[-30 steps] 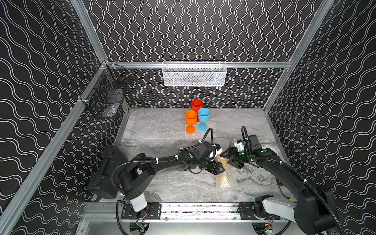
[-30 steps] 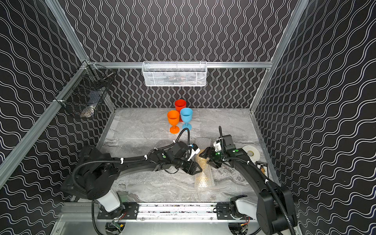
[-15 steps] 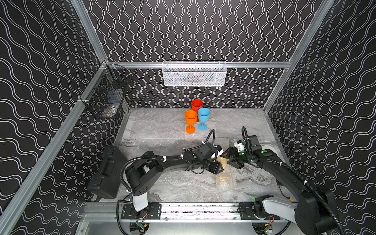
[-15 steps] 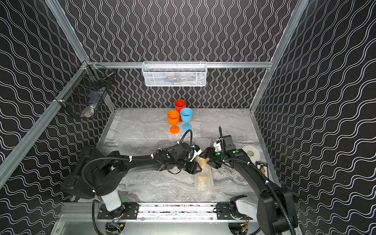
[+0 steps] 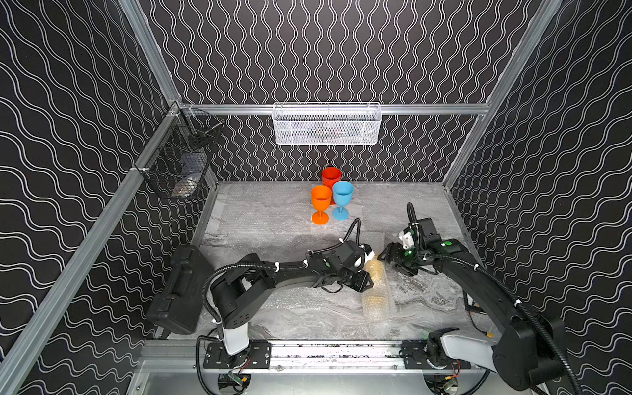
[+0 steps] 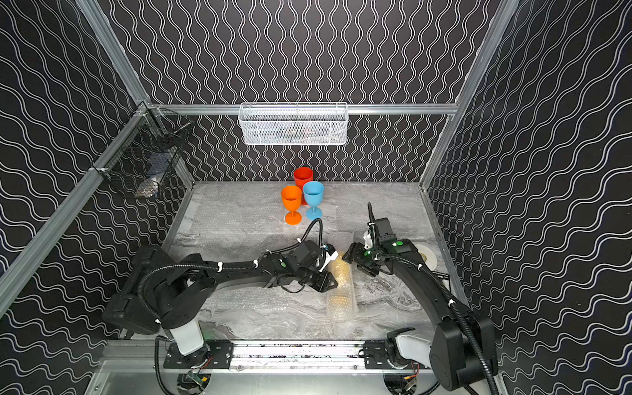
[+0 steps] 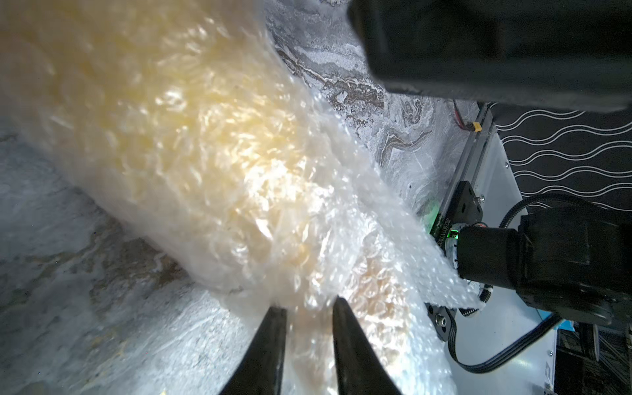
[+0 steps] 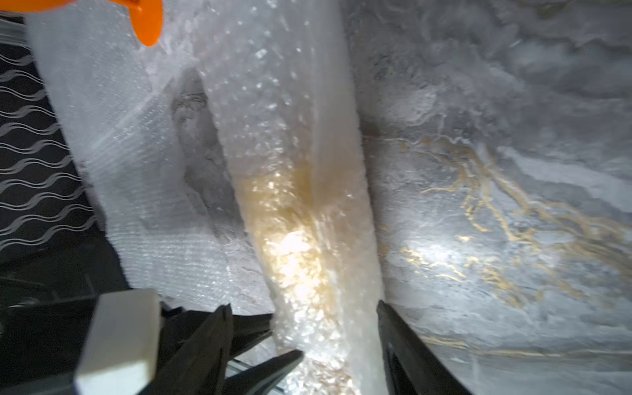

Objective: Unpack wine glasses from bubble wrap
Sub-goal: Adjust the bubble wrap at the center of the board.

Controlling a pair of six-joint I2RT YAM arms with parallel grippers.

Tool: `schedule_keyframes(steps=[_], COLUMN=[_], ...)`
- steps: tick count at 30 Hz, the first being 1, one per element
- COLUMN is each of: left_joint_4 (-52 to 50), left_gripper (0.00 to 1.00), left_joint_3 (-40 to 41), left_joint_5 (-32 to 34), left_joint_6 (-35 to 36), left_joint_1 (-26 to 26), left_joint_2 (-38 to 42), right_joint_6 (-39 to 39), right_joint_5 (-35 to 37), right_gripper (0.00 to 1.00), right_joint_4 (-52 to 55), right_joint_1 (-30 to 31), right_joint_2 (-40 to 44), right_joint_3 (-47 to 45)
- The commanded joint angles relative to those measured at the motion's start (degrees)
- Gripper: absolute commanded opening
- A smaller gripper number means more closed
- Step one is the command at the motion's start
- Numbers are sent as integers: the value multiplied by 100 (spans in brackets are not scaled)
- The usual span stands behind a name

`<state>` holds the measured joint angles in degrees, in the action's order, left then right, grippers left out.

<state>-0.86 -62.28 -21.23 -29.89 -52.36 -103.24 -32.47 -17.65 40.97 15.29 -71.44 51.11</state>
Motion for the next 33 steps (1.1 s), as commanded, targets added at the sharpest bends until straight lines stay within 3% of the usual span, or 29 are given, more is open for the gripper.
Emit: schedule_keyframes(steps=[1,13,21,33], left_joint_4=[108,85,47,51], left_gripper=[28,28,28,27], left_joint_3=[-23,4,-38,-26], left_joint_5=[32,77,76,75], left_joint_6=[60,80,97,106], left_joint_1=[0,0,-2,5], left_joint_2=[76,146,128,123], right_joint_6=[352,529,587,652], right_joint_5=[551,1176,1064,1639], right_gripper=[59,46,44,36], right_joint_4=[430,451,342,503], right_joint_1=[63,370,512,697], right_joint_2=[-90,-584,-748,-977], right_joint_3=[49,218,301,346])
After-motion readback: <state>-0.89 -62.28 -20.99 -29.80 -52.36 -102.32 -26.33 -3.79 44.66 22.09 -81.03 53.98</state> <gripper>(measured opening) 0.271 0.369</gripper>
